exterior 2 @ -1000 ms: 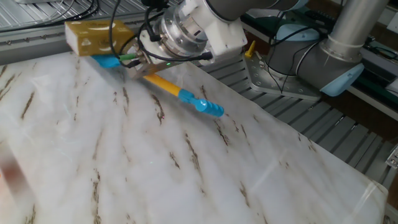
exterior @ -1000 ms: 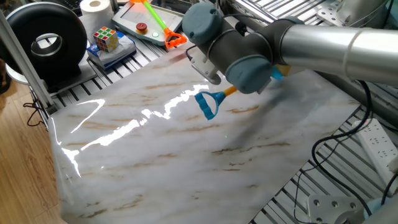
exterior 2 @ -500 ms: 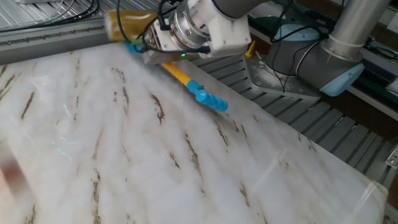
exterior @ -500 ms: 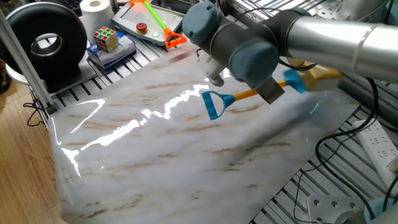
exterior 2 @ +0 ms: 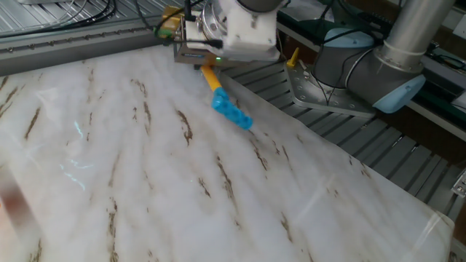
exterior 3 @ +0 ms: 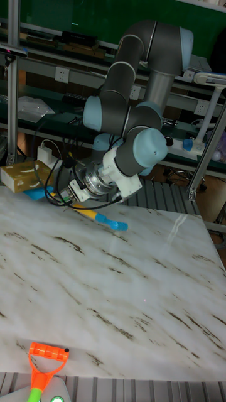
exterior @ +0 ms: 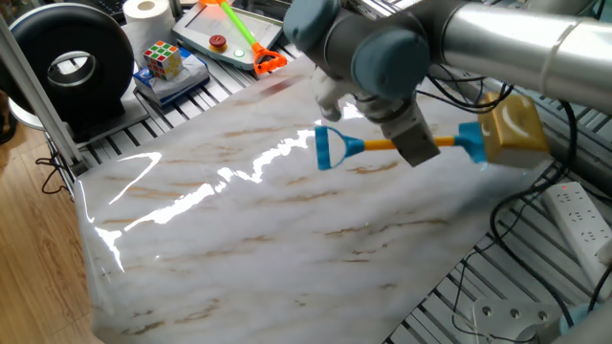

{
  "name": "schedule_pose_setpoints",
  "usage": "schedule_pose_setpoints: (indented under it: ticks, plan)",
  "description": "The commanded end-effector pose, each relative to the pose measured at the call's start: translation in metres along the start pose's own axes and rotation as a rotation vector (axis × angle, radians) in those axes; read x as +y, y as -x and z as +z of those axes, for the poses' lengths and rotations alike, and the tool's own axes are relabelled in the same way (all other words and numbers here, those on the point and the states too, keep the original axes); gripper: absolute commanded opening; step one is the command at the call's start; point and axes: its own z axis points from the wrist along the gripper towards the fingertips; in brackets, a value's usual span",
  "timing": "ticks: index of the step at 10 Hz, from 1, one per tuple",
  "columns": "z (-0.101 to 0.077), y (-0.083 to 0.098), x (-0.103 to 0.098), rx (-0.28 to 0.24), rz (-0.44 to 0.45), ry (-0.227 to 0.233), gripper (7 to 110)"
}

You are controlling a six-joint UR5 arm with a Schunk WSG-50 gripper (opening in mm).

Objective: Use a shovel to scoop up an object

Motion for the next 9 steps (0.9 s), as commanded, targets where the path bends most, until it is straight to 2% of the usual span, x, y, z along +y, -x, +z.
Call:
schedule_pose_setpoints:
  ticks: [1, 3, 4, 6, 7, 8, 9]
  plan:
    - [-0.008, 0.018, 0.019, -0.077, 0.221, 0.171, 7]
    - [-0.008, 0.02, 0.019, -0.09, 0.326, 0.238, 7]
    - [-0.005, 0.016, 0.015, -0.088, 0.362, 0.256, 7]
    - [-0.002, 0.019, 0.019, -0.099, 0.472, 0.341, 7]
    - [-0.004, 0.025, 0.021, -0.114, 0.525, 0.376, 7]
    - [-0.008, 0.035, 0.026, -0.131, 0.617, 0.422, 7]
    - [-0.019, 0.054, 0.035, -0.166, 0.726, 0.511, 7]
